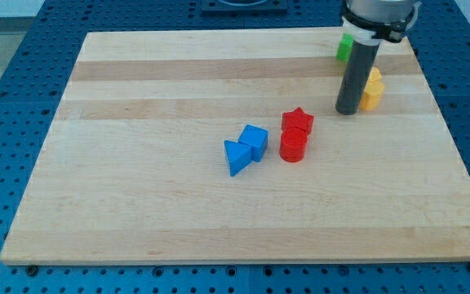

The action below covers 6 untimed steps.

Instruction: Point your arm to the center

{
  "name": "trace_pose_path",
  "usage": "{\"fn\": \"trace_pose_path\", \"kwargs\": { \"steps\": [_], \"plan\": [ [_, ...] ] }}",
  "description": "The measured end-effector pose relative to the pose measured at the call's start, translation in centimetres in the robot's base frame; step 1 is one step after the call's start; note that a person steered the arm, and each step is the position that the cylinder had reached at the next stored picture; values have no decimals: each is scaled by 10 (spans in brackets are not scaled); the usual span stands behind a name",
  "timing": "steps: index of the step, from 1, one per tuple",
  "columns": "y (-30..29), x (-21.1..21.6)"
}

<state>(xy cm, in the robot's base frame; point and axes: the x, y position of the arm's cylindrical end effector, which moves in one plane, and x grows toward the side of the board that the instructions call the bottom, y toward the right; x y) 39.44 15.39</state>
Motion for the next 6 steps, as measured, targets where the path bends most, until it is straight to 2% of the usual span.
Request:
{"fn": "trace_pose_path", "kwargs": {
  "steps": [1, 2, 3, 4, 5, 6],
  "plan": [
    [-1, -3],
    [-37, -4],
    [-113, -20],
    [-161, -11],
    [-156, 23],
    [-110, 33]
  ]
}}
